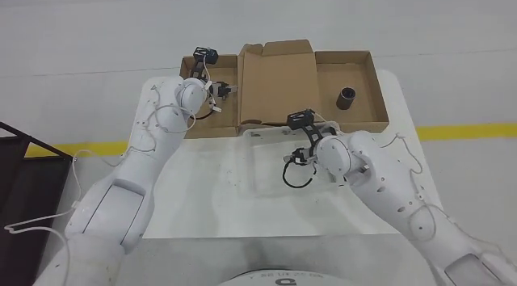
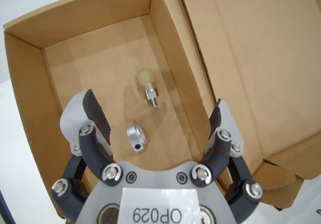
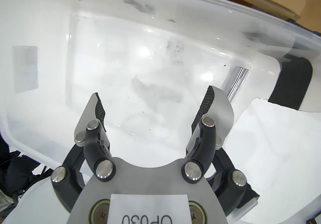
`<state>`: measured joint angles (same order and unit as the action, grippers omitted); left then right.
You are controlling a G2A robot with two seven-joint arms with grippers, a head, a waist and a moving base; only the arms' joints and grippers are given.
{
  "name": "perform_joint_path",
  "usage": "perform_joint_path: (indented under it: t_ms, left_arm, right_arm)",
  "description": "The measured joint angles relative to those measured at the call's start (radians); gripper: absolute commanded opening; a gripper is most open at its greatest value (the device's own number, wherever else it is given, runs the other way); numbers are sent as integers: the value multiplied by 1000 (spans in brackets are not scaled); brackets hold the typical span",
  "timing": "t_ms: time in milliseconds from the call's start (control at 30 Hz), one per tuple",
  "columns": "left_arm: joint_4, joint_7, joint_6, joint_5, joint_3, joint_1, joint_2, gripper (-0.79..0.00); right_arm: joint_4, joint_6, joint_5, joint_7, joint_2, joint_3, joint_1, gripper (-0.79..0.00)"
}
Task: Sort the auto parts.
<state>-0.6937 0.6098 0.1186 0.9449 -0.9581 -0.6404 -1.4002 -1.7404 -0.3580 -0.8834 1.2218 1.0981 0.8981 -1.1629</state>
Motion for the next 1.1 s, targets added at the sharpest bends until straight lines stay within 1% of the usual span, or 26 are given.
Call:
perform_joint_path:
  t_ms: [67,200,267,300,367,400,767,1100]
  left_arm:
    - [0,0,0,0,0,0,0,0]
    - [0,0,0,0,0,0,0,0]
    - [0,0,0,0,0,0,0,0]
    - [0,0,0,0,0,0,0,0]
    - [0,0,0,0,0,0,0,0]
    - [0,0,0,0,0,0,0,0]
    - [0,0,0,0,0,0,0,0]
    - [0,0,0,0,0,0,0,0]
  right_arm:
    - [16,0,-5,-3,3,-5,3,-31]
    - [32,4,-21,-4,5,-10,4,-43]
    - [35,6,-30,-4,6,-11,3,-25]
    - [35,6,-34,-4,7,-11,2,-37]
    - [33,4,-45,-4,7,-10,0,-3]
    - [33,2,-49,-2,7,-8,-2,0]
    - [57,3,-65,11,12,3,-5,0]
    - [112,-34,-100,30,32,-36,25,0]
